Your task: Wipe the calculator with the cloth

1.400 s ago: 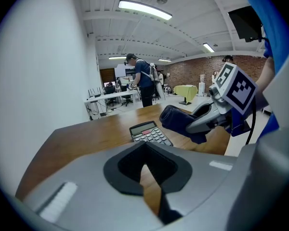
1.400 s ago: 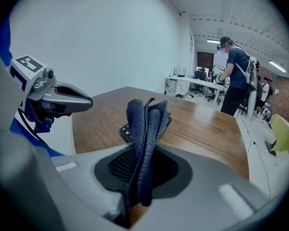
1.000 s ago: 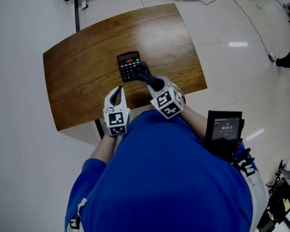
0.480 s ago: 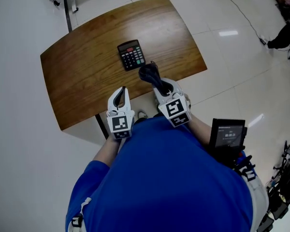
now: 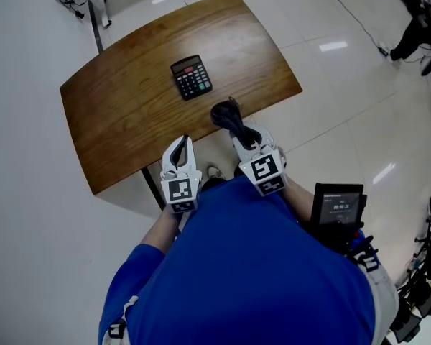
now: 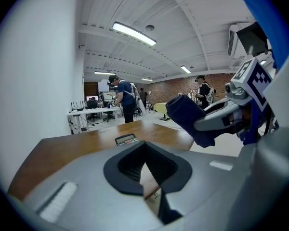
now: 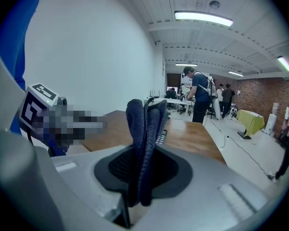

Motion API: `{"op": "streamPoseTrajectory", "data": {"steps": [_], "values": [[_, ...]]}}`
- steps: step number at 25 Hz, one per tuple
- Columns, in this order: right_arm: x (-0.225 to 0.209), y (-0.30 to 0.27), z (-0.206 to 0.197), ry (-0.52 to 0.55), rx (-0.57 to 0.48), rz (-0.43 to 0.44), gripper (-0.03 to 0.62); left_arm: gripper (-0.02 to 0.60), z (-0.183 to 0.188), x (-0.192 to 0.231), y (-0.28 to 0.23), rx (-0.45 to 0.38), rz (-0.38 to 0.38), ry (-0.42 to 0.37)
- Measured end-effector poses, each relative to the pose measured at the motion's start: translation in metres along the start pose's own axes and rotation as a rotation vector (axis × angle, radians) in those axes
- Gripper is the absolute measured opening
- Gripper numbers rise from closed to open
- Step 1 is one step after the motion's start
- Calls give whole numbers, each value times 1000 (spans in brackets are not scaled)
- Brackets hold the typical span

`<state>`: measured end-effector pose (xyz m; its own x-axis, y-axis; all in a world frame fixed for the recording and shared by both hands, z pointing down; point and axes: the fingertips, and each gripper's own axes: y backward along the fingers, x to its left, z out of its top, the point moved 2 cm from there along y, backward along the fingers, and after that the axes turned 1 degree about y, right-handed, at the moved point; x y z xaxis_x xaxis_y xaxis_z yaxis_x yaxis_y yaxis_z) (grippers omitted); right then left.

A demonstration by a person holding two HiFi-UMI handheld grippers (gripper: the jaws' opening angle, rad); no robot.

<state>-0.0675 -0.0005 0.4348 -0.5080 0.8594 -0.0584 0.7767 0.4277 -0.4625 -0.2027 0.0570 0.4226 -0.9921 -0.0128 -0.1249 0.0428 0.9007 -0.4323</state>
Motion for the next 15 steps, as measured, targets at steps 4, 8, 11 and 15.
{"op": "streamPoseTrajectory", "data": {"steps": [4,8,11,15], "values": [[0,3,-8,5,-12,4,72,7,-3,-2,3,-4,24,5],[-4,3,-7,33,-33,-4,72,8,-5,-1,3,-42,27,26],[-10,1,-3,44,-48,-16,72,8,-5,-2,-4,-68,19,31],[-6,-2,1,44,-60,-3,71,8,2,-2,-7,-73,4,29]]}}
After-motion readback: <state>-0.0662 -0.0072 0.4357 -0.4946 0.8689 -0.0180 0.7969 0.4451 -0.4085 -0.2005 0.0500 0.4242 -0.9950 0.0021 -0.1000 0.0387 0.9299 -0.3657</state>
